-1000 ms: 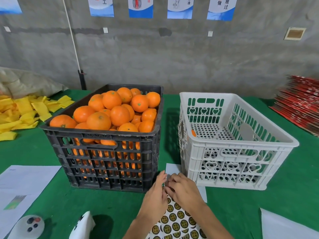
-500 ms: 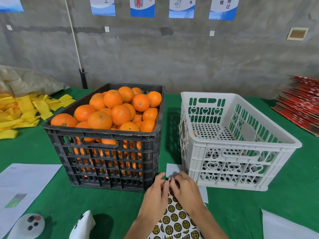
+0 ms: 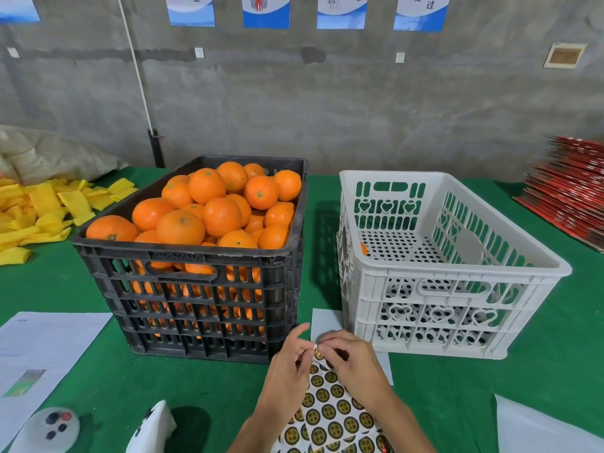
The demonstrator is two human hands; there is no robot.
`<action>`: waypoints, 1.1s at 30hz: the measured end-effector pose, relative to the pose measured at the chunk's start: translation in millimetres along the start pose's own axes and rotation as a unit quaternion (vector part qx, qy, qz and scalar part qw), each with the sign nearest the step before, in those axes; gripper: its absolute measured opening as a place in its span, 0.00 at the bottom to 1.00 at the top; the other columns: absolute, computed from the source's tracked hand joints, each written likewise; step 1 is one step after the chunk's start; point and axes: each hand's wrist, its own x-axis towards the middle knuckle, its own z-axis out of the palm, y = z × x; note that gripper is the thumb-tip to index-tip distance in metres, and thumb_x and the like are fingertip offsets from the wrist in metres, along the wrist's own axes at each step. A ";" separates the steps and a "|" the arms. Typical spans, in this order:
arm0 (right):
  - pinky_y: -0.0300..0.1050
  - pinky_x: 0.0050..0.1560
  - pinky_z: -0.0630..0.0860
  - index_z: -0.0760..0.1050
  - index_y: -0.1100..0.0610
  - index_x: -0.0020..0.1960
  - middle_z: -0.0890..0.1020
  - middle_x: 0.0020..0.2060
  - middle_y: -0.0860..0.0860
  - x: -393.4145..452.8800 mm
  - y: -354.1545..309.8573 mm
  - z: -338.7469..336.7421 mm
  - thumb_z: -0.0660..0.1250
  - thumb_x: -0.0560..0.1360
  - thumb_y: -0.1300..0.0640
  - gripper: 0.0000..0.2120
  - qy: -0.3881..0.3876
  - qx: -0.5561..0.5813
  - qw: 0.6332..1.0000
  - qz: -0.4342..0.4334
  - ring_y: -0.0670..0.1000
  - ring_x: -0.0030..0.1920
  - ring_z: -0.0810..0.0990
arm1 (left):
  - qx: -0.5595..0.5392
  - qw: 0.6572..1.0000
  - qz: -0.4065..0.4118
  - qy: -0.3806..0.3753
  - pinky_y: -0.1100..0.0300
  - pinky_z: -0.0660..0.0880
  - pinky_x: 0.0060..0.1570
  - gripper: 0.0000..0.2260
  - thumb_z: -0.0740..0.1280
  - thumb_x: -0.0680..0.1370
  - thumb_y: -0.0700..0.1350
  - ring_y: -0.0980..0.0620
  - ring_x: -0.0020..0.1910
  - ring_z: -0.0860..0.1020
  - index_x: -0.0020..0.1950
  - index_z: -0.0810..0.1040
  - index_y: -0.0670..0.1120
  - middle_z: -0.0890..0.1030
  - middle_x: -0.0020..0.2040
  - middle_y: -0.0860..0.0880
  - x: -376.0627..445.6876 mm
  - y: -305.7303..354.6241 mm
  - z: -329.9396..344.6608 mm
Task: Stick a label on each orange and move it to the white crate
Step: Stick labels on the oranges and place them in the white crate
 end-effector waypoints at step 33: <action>0.36 0.61 0.76 0.85 0.52 0.55 0.83 0.53 0.37 -20.7 -4.4 -3.5 0.73 0.78 0.60 0.08 0.026 -0.078 0.994 -0.077 0.39 0.55 0.81 | 0.016 1.000 -0.011 -0.001 0.76 0.71 0.49 0.20 0.62 0.86 0.47 0.63 0.47 0.82 0.78 0.67 0.53 0.84 0.46 0.63 -1.1 7.1 -3.6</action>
